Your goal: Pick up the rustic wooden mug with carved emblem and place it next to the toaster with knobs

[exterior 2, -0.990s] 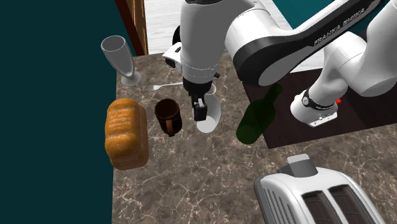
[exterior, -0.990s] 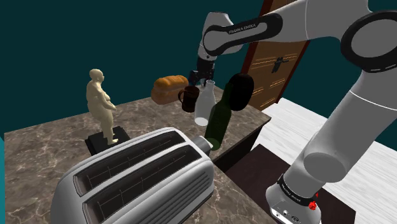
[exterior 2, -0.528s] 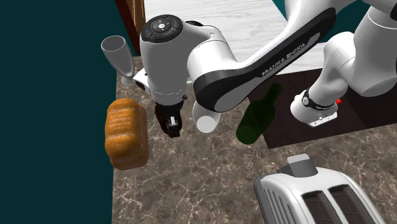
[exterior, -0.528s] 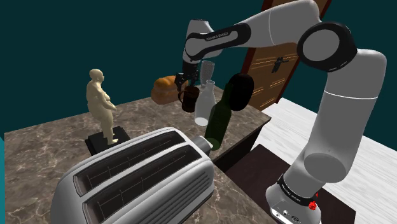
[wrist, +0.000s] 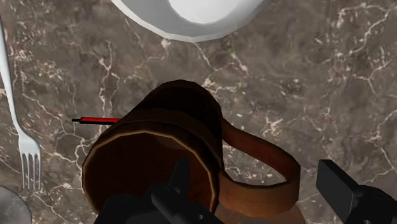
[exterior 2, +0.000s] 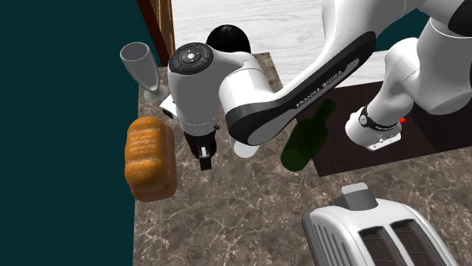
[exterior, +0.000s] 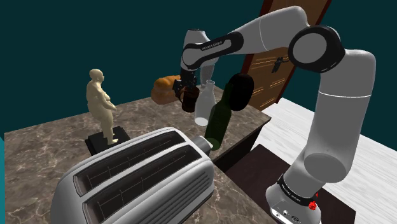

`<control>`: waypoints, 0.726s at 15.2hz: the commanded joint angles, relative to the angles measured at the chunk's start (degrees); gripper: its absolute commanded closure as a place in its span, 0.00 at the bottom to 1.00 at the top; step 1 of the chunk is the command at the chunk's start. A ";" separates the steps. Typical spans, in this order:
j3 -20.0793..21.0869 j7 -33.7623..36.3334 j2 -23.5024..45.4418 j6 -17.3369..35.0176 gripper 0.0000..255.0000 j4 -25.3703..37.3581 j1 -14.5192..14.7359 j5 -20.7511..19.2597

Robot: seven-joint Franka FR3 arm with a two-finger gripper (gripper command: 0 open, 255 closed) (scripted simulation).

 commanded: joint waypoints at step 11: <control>0.00 0.03 0.34 0.35 1.00 0.02 0.02 -0.02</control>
